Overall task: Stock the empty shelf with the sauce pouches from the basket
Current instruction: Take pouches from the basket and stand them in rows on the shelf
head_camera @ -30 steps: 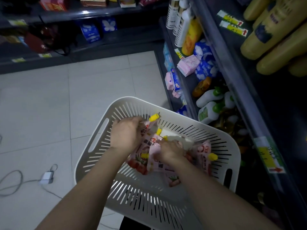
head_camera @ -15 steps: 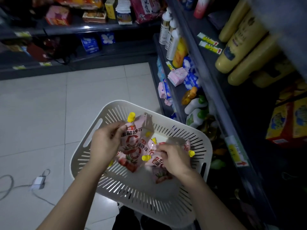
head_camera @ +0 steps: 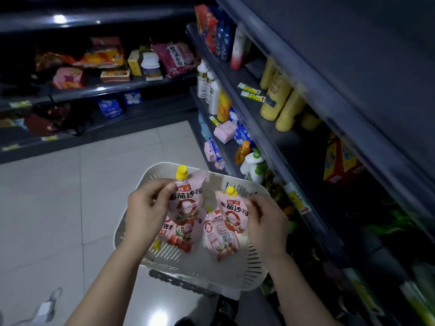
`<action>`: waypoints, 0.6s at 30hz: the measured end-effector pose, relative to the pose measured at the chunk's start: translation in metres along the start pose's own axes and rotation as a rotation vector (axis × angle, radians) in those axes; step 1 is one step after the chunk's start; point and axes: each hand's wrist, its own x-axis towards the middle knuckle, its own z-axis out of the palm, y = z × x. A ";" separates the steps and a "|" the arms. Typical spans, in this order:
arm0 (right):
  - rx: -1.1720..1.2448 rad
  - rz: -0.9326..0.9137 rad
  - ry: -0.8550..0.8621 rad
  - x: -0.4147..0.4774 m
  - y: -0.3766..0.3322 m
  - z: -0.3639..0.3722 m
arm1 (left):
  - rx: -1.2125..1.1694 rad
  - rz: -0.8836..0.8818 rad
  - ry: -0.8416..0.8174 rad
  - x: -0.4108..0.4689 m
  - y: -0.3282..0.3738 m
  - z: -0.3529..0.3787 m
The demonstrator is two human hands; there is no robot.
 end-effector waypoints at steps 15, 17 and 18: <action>-0.030 0.071 0.555 -0.068 -0.097 -0.155 | -0.403 0.263 -0.353 -0.044 0.114 -0.011; -0.061 0.087 0.618 -0.082 -0.105 -0.176 | -0.438 0.303 -0.414 -0.055 0.132 -0.006; -0.075 0.096 0.650 -0.090 -0.107 -0.187 | -0.466 0.319 -0.448 -0.062 0.140 -0.003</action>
